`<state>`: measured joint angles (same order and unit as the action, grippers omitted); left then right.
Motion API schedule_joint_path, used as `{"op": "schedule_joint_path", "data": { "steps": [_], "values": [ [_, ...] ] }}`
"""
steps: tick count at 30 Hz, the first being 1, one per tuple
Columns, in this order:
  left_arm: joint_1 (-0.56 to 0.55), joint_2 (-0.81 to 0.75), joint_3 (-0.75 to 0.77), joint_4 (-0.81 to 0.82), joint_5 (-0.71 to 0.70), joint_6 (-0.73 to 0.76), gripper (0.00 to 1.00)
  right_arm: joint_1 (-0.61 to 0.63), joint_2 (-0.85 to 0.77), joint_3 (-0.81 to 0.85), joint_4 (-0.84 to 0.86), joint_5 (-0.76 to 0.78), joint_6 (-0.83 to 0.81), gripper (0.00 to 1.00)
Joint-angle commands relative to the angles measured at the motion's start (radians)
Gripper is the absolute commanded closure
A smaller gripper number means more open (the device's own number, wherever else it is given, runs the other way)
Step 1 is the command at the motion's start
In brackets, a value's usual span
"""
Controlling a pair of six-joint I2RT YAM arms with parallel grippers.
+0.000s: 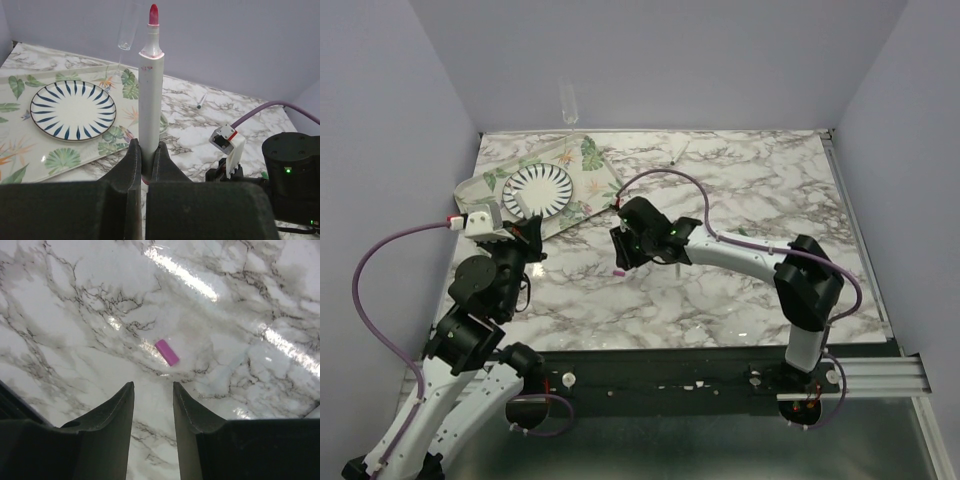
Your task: Insert the pens into the pen caps
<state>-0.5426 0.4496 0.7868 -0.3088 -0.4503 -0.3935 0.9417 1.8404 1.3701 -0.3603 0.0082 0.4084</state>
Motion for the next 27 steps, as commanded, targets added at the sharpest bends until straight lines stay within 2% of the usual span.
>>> {"op": "schedule_joint_path", "data": {
  "steps": [1, 5, 12, 23, 27],
  "values": [
    [0.003, -0.005, -0.020, 0.020, -0.048, -0.002, 1.00, 0.006, 0.074, 0.082, 0.000, 0.009, -0.267, 0.56],
    [0.003, -0.008, -0.021, 0.023, -0.041, -0.001, 1.00, 0.005, 0.131, 0.119, 0.012, -0.029, -0.353, 0.56],
    [0.003, -0.022, -0.034, 0.045, -0.004, 0.007, 1.00, 0.008, 0.212, 0.155, -0.002, -0.100, -0.398, 0.57],
    [0.003, -0.019, -0.035, 0.053, 0.009, 0.013, 1.00, 0.029, 0.276, 0.141, -0.006, -0.091, -0.438, 0.59],
    [0.004, -0.015, -0.037, 0.054, 0.009, 0.015, 1.00, 0.045, 0.321, 0.158, -0.029, -0.028, -0.431, 0.64]
  ]
}}
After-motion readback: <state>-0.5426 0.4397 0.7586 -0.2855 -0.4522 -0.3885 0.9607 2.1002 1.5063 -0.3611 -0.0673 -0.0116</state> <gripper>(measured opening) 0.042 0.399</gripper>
